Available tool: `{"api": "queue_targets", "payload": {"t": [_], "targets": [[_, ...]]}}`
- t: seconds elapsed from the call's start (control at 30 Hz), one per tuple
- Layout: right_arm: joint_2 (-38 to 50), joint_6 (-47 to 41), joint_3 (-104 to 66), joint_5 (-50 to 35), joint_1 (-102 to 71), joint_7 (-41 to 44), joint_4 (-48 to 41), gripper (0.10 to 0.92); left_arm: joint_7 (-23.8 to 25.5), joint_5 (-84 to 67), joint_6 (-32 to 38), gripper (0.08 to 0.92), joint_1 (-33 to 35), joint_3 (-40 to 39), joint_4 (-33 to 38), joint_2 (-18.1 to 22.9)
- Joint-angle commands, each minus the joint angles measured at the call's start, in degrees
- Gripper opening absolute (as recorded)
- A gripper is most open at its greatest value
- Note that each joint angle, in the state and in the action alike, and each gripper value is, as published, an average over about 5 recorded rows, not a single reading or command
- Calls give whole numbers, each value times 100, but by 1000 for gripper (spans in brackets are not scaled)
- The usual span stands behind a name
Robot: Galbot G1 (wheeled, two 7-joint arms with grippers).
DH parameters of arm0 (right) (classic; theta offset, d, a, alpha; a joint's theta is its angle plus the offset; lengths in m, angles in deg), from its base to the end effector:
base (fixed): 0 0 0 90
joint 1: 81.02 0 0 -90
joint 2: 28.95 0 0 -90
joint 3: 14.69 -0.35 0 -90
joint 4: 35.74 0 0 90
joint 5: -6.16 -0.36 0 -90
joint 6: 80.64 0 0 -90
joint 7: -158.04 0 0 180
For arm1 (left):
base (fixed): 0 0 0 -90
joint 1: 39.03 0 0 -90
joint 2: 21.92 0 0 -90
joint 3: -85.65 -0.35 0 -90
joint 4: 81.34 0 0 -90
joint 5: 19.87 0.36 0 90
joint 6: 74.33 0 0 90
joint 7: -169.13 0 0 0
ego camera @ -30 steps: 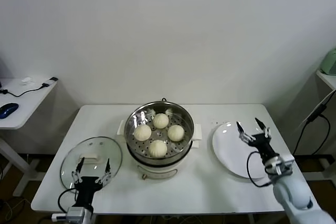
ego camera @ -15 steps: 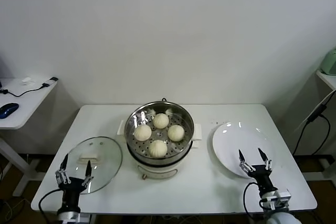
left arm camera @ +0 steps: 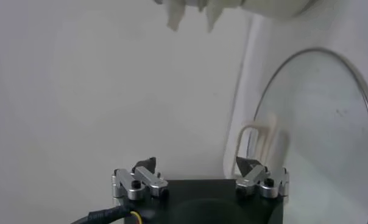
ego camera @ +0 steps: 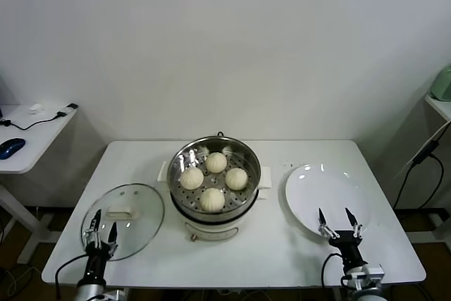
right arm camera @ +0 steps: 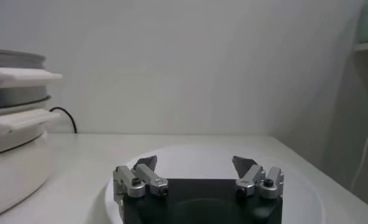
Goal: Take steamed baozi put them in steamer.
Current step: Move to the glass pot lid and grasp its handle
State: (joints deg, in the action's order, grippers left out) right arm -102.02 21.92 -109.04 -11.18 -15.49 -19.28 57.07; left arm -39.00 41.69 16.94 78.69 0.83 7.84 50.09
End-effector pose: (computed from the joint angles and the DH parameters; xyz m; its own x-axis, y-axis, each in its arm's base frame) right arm 0.1979 -0.1229 -0.4307 -0.9903 0.0108 0.1384 0.0094 0.9999 -0.0109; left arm 0.1649 0.1406 -0.4569 -0.9891 -0.1456 -0.0221 -0.0408 0.1270 0.9911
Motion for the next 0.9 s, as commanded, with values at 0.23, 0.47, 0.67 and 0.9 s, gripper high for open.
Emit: {"api": "queue_targets", "payload": {"t": [0.23, 0.47, 0.67, 0.9], "targets": [[-164, 9, -114, 97, -182, -23, 57, 823, -185, 894, -49, 823, -760, -98, -948, -182], [-197, 13, -129, 113, -187, -10, 20, 823, -76, 856, 29, 823, -1016, -172, -1142, -274], [-219, 16, -125, 164, -174, 8, -6, 823, 138, 685, 27, 811, -1137, -227, -1167, -370], [-277, 29, -105, 250, -157, 15, -9, 823, 325, 604, 85, 647, -1125, -280, -1209, -408]]}}
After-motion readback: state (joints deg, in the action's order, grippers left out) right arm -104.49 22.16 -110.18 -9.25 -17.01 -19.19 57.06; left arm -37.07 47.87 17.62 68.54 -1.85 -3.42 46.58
